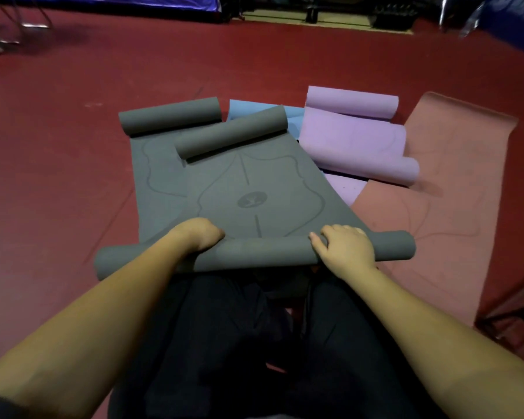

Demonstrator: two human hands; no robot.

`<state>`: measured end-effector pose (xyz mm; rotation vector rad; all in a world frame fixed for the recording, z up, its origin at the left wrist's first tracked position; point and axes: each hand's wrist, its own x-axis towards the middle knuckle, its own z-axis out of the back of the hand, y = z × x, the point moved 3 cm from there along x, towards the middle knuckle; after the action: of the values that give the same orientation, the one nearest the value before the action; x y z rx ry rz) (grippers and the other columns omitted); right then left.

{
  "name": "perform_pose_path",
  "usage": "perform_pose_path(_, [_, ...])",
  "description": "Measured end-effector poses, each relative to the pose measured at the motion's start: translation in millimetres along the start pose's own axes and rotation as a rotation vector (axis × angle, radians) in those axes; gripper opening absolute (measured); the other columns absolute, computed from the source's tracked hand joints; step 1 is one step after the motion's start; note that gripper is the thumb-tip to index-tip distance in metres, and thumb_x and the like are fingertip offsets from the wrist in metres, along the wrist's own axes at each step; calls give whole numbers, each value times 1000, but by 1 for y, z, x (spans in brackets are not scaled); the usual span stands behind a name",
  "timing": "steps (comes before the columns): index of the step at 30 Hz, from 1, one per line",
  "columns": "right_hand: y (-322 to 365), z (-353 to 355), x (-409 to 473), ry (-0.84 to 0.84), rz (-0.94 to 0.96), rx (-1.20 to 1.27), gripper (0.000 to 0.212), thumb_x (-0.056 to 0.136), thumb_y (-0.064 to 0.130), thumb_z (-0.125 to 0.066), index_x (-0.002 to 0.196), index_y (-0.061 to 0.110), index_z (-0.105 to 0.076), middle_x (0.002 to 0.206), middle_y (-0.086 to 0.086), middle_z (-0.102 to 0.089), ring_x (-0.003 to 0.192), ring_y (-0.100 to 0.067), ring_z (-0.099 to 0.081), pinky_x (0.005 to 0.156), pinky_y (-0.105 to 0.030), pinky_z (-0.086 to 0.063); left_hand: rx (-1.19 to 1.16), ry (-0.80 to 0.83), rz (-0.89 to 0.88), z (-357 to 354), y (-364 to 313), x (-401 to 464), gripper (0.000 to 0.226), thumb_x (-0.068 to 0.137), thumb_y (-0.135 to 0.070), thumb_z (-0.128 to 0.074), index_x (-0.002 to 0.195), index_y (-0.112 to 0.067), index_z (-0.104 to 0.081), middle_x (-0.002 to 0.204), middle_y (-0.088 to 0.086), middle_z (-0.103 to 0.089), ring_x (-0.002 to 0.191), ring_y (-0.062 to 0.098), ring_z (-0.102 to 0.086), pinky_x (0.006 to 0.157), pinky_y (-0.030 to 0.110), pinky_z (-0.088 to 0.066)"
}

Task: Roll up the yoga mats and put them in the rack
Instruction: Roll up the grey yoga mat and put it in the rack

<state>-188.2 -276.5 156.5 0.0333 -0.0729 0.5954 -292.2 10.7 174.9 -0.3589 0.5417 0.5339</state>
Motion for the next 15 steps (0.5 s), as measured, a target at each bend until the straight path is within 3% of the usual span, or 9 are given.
perform_pose_path(3, [1, 1, 8, 51, 8, -30, 63, 86, 61, -12, 71, 19, -57, 81, -6, -68, 83, -32, -63, 71, -37, -39, -37, -211, 1, -3, 7, -3, 43, 101, -33, -34, 105, -9, -69, 119, 16, -64, 106, 33, -58, 84, 36, -43])
perform_pose_path(7, [0, -3, 25, 151, -21, -4, 58, 98, 57, -25, 87, 18, -67, 98, -7, -71, 96, -31, -64, 71, -33, -38, 85, -599, -62, -15, 7, -27, 59, 97, -44, -28, 84, -7, -73, 91, 17, -70, 88, 37, -64, 74, 38, -46])
perform_pose_path(11, [0, -1, 41, 334, -42, 20, 62, 98, 59, -21, 107, 25, -72, 111, -8, -69, 105, -31, -62, 82, -36, -48, 217, -623, -132, -41, 10, -37, 64, 93, -55, -24, 71, -12, -65, 76, 11, -65, 79, 35, -63, 70, 40, -41])
perform_pose_path(15, [3, 5, 48, 403, -52, 35, 66, 98, 58, -19, 112, 20, -71, 121, -12, -66, 110, -31, -60, 87, -38, -46, 249, -617, -134, -23, 8, -32, 65, 101, -54, -22, 81, -13, -69, 89, 10, -69, 90, 33, -63, 79, 41, -42])
